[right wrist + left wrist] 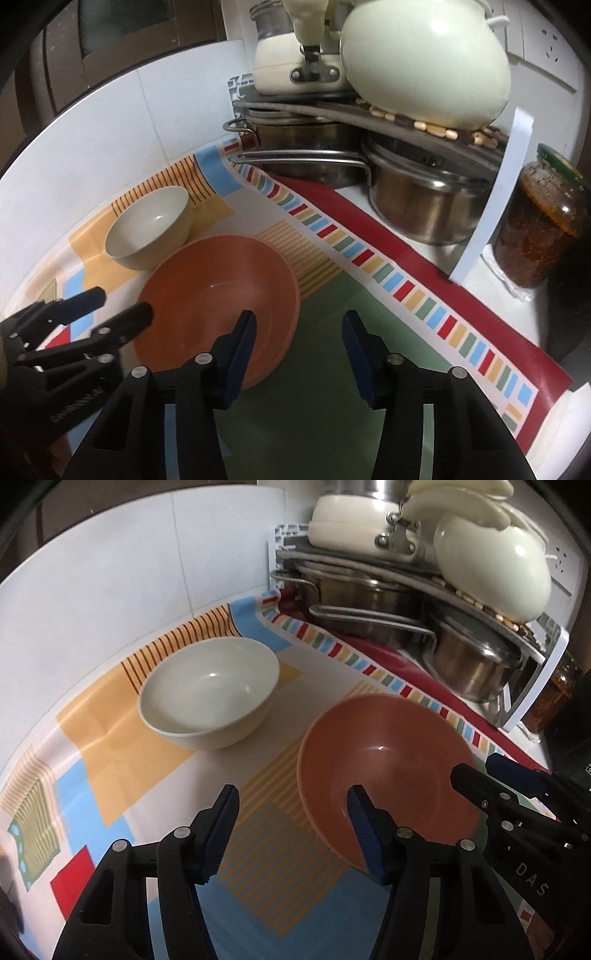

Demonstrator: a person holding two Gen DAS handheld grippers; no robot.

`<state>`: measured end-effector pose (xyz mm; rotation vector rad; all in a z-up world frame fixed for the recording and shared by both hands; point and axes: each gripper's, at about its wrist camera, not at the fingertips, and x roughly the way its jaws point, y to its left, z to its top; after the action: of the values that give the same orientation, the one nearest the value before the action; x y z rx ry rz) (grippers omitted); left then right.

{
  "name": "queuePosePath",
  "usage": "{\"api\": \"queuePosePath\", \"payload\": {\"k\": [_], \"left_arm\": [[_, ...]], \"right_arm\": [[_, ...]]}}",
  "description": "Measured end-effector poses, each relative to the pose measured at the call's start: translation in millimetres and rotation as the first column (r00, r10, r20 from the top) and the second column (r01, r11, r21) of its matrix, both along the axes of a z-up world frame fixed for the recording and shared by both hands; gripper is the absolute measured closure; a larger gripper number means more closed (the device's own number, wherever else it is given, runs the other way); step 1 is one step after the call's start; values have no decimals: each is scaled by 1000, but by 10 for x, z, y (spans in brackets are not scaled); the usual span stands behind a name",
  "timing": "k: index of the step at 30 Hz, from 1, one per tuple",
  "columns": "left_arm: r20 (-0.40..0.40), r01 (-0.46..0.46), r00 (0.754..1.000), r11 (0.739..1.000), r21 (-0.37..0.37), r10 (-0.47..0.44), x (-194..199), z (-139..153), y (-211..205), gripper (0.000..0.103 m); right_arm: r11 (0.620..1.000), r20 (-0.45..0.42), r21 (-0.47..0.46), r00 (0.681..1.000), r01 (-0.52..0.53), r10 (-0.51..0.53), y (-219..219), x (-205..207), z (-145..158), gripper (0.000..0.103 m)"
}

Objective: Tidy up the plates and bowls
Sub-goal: 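Move both grippers to the rim of the pink bowl, then close both grippers on the pink bowl rim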

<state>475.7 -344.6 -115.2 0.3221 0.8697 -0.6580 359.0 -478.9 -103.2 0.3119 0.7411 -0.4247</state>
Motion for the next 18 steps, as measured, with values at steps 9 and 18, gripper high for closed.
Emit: {"api": "queuePosePath", "payload": {"k": [9,18], "left_arm": [[-62,6,998,1000,7,-5,113,-162,-103,62],[-94,36,995,999,3,-35,126,-185,-181,85]], "right_arm": [[1000,-28,20,1000,-6,6,-51,94,-118,67],[999,-41,28,999,-30,31,-22,158,-150,82]]}}
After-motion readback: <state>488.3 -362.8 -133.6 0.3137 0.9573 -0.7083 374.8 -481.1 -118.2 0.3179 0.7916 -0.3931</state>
